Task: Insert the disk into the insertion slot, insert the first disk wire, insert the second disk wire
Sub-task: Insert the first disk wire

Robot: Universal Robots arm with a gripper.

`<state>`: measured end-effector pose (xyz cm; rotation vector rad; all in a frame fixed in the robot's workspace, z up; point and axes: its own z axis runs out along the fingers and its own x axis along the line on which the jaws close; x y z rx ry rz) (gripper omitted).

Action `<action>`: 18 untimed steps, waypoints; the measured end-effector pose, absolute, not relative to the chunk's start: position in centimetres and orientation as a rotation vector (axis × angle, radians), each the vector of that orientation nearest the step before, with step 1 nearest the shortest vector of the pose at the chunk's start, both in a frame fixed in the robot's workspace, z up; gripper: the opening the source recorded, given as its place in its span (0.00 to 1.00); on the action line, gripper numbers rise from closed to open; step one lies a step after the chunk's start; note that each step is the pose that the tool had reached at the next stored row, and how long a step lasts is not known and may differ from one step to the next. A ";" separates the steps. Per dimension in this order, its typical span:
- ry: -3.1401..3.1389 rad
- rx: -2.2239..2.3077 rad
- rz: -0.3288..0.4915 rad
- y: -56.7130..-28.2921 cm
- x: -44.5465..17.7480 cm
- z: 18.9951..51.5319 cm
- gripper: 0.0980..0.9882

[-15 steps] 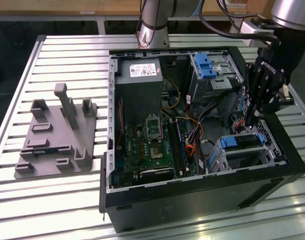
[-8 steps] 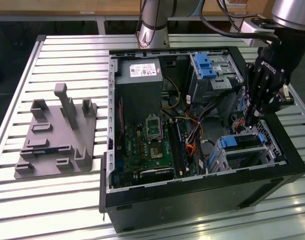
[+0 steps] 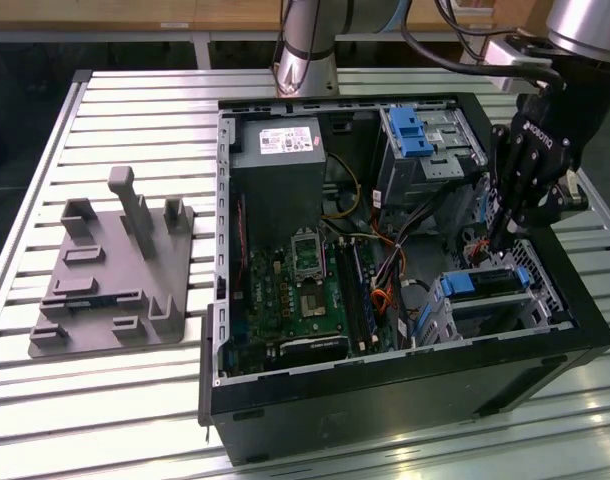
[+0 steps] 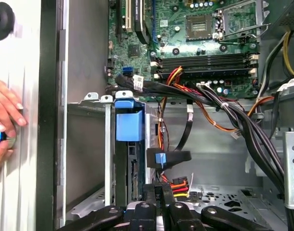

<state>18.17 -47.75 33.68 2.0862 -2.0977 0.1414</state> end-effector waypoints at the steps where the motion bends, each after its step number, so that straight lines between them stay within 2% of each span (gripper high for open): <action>1: -2.102 2.091 0.132 -47.9 18.2 33.7 0.08; 7: -2.129 2.121 0.075 -48.5 18.2 33.7 0.08; 18: -2.146 2.140 0.038 -49.8 18.3 34.2 0.08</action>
